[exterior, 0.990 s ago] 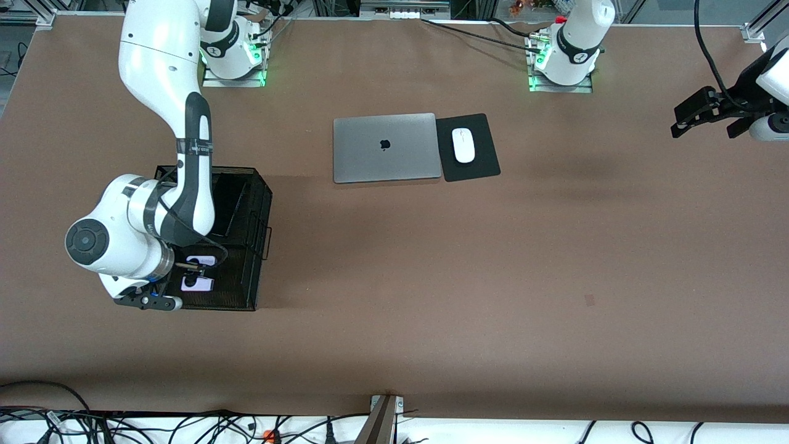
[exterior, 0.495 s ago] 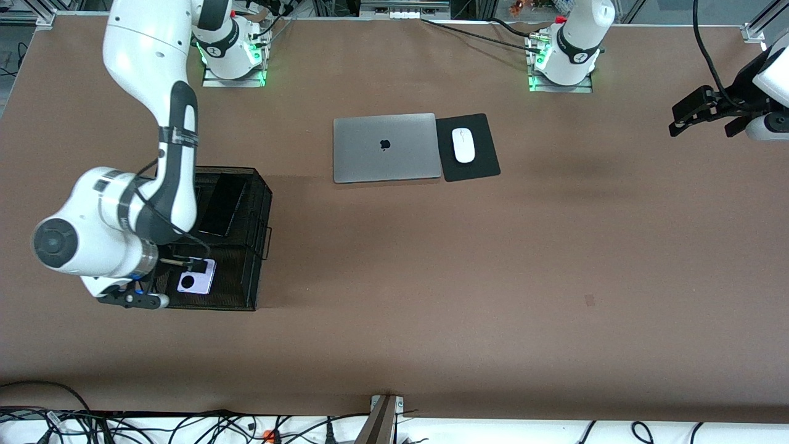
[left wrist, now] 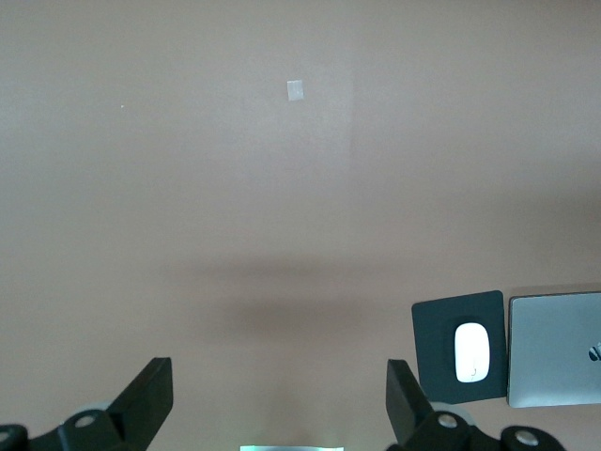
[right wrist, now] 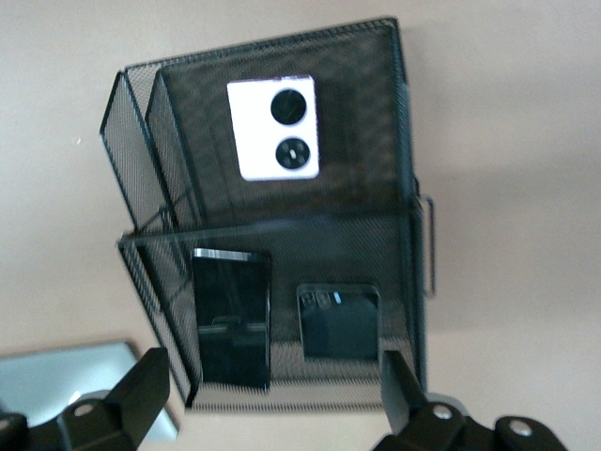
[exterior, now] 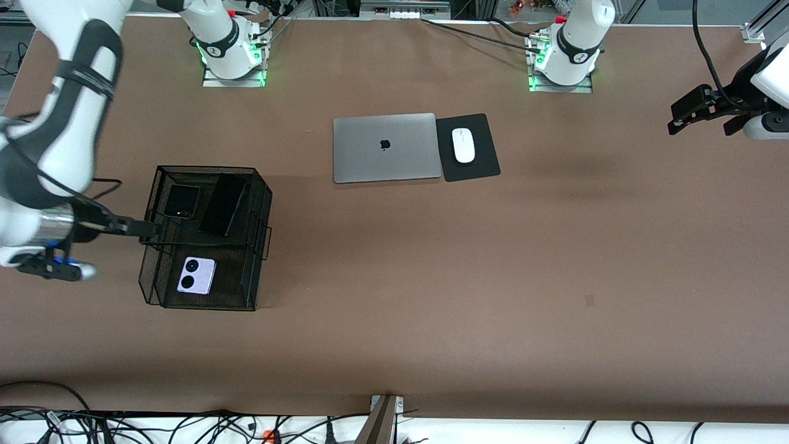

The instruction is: Place phones with both arms

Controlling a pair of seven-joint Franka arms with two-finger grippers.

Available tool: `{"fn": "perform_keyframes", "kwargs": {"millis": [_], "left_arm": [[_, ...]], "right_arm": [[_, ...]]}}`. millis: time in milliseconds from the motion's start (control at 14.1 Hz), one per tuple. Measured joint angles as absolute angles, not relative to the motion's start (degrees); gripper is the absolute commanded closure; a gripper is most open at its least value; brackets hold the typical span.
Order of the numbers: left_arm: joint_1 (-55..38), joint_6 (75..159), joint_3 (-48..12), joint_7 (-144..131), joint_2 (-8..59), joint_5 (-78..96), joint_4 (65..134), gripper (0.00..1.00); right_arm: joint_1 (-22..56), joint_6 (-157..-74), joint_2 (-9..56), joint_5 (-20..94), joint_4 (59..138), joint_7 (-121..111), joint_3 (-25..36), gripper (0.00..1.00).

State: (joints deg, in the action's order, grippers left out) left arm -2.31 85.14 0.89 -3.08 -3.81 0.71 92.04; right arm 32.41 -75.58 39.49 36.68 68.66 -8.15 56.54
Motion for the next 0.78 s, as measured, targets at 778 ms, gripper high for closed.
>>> {"fn": "perform_keyframes", "kwargs": {"millis": [778], "left_arm": [[-2.22,84.35,1.07,-3.09,-3.86,0.71,91.96,0.00]], "right_arm": [[19.41,-63.65,39.13,35.26,55.84,-8.26,48.41,0.00]]}}
